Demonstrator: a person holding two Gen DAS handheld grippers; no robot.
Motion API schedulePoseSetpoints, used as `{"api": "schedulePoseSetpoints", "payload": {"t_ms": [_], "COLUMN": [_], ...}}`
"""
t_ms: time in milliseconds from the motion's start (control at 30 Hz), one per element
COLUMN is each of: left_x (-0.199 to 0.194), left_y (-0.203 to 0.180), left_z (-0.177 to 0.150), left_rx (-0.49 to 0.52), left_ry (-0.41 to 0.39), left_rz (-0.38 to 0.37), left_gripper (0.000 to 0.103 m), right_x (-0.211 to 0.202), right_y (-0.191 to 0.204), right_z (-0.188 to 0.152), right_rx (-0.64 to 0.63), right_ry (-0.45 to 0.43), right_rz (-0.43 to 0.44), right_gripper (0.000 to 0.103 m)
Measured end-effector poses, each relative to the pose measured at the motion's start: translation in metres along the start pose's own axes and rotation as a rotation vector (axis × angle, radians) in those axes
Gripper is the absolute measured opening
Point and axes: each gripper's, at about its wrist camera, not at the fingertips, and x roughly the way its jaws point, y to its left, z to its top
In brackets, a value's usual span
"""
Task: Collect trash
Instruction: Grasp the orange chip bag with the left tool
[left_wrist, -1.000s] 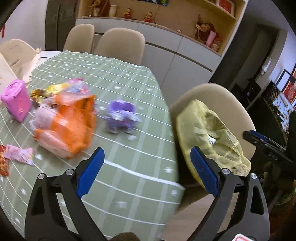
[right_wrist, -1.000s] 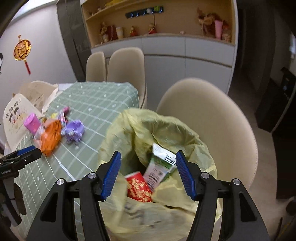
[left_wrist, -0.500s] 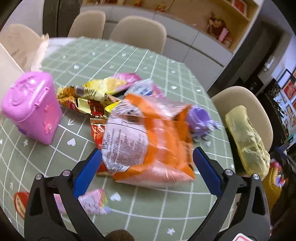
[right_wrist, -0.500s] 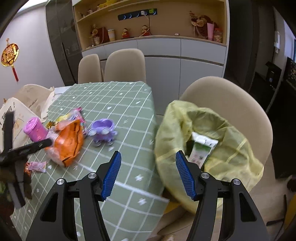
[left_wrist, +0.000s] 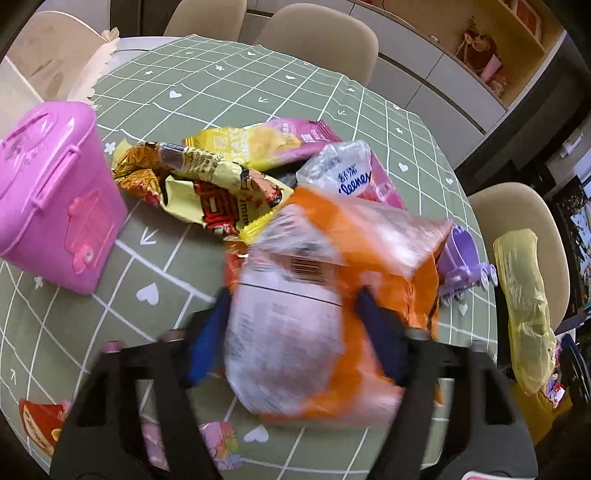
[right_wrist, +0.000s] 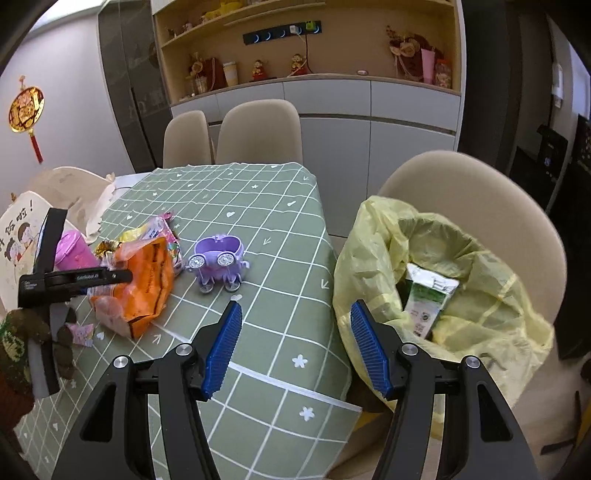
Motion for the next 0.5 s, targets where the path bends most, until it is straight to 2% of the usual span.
{"api": "schedulePoseSetpoints", "payload": {"t_ms": [33,133,300,433,500], "left_x": [-0.006,-0.027,-0.065,-0.083,-0.089], "left_y": [-0.001,0.003,0.027,0.060,0.074], "left_z": [-0.001,-0.004,-0.012,-0.015,-0.014], "left_rx": [0.022,0.075,0.141,0.193,0.229], "left_ry": [-0.005,-0.004,-0.022,-0.004,0.001], "left_rz": [0.012,0.011,-0.039,-0.127,-0.153], "left_gripper": [0.037,0.013,0.006,0.005,0.005], "right_x": [0.003,0.013,0.026,0.034,0.039], "right_y": [0.001,0.015,0.067,0.115,0.139], "right_z": [-0.001,-0.006,-0.013,-0.016,-0.014], "right_rx": [0.019,0.048,0.045,0.041,0.037], "right_ry": [0.008,0.047,0.060,0.046,0.048], "right_rz": [0.018,0.066,0.097,0.046,0.049], "right_gripper": [0.058,0.058,0.058,0.058,0.058]}}
